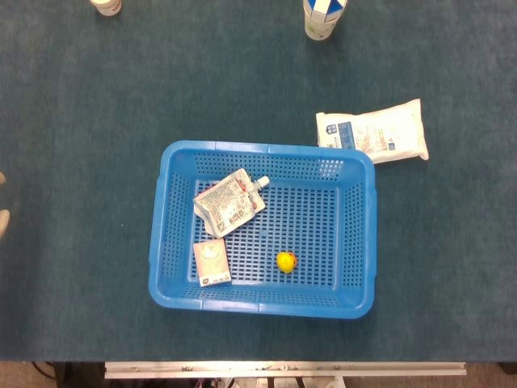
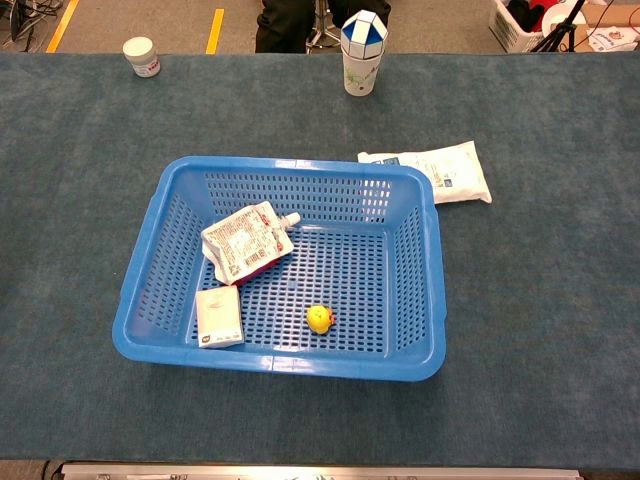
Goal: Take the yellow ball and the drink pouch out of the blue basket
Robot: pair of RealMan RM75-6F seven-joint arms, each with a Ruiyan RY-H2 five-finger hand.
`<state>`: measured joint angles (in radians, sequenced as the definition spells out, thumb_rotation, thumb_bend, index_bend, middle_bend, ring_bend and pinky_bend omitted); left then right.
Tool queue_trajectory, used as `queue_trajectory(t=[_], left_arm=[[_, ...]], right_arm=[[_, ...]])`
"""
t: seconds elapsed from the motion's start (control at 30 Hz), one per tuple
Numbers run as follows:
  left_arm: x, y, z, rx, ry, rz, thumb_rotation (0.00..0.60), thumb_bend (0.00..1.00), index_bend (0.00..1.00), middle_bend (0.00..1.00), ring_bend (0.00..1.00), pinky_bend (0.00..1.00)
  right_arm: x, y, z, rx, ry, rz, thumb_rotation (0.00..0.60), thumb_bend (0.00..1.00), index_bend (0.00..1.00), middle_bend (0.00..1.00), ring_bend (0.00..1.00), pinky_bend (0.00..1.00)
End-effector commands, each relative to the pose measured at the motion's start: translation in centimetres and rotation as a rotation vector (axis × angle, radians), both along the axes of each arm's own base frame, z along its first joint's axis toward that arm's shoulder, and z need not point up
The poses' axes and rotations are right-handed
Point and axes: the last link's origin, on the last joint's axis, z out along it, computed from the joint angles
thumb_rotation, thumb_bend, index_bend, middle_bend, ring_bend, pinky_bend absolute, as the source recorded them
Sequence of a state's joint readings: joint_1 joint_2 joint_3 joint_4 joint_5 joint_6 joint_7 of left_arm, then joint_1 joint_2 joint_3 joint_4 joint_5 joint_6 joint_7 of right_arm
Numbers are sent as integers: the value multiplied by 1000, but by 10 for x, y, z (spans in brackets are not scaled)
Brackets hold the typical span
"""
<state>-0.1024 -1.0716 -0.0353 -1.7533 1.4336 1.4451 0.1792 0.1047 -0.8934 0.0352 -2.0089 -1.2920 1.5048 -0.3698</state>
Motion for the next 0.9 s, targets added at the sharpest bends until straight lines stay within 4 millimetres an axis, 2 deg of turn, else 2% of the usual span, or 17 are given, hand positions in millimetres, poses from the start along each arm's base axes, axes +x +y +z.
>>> queue_trajectory(t=[0.03,0.37,0.57,0.9], left_arm=[[1,2,-1,1,-2,-5,600,270,398,427,306,302],[4,4,0,1,-6,-18,600,270,398,427,306,301],[5,2,4,-3,-6,-28,600,270,398,426,306,301],[6,2,9,-14,-18,-36,600,270,398,426,306,301]], right_arm=[[-1,-1,-1,3,-3,-2,600,182,177,325,212,295],[6,-2,-5,54,-24,28,600,183,177,326,212,296],[18,-1,-10,136,-36,60,600,182,177,325,221,349],[40,2,-38,364,-47,119,600,185,161,325,223,355]])
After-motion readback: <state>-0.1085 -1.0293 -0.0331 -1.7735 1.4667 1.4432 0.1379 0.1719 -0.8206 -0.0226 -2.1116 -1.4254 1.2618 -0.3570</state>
